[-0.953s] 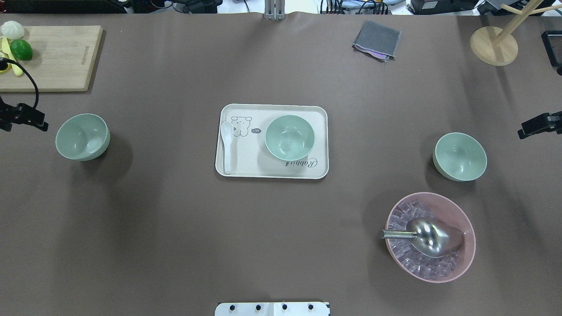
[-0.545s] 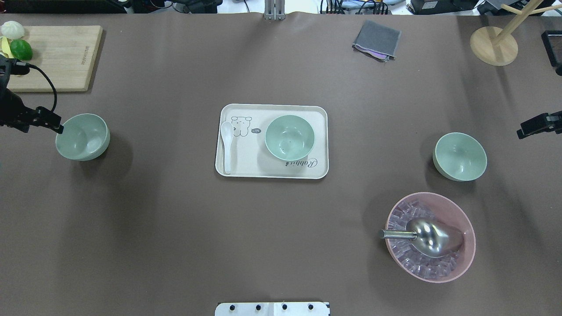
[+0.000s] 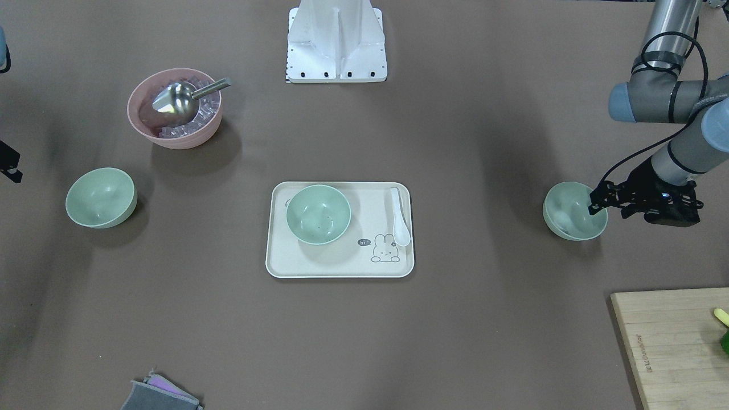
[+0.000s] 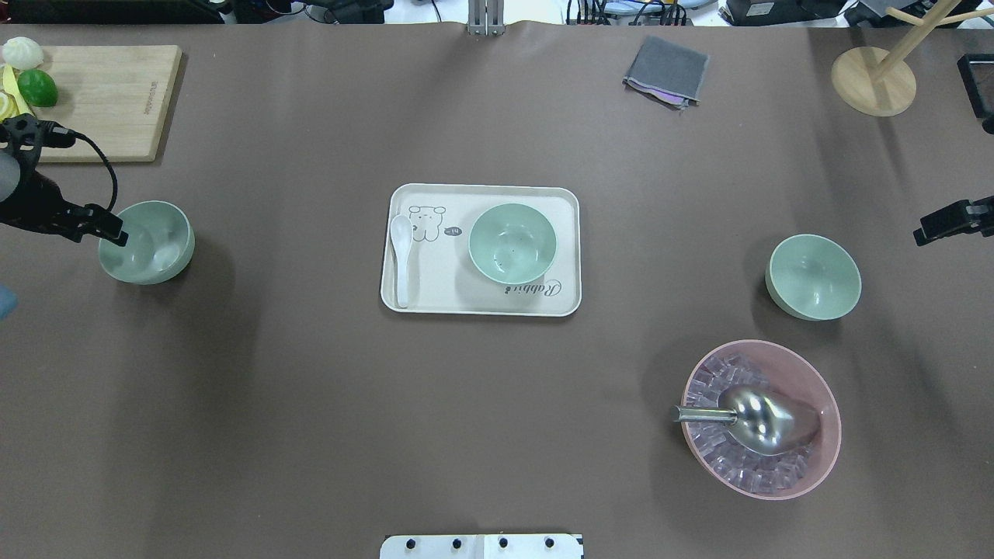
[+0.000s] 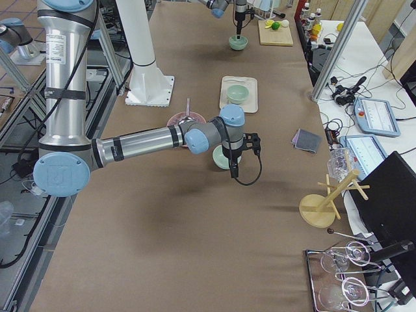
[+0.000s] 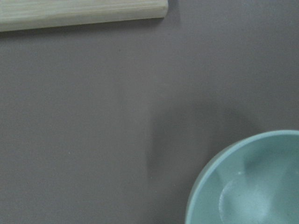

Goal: Stack green bowls together

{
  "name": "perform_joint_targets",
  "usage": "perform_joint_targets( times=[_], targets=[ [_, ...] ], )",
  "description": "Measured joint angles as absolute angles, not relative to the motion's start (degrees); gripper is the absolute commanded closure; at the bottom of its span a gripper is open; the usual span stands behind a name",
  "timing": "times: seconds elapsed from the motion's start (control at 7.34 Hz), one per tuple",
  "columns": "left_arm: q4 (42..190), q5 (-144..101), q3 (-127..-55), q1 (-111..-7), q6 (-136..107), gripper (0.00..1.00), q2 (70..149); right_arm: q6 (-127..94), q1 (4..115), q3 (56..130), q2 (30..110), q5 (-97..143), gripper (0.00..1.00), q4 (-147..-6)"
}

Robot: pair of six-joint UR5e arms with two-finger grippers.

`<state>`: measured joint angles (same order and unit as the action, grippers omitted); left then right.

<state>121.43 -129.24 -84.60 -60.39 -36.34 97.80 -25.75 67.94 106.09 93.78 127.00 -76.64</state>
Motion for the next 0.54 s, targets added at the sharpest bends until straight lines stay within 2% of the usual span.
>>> perform_joint_targets(
  times=[0.27,0.41,0.54],
  targets=[
    [121.47,-129.36,-85.07,-60.38,-36.45,0.38,97.77,-25.75,67.94,106.15,93.78,127.0,0.0,-76.64],
    [121.47,-129.37,-85.12,-60.38,-36.47,0.51,97.77,-25.75,67.94,106.17,93.78,127.0,0.0,-76.64],
    [121.47,-129.37,-85.15,-60.38,-36.52,0.86,97.78,-25.75,67.94,106.17,93.78,127.0,0.0,-76.64]
  ],
)
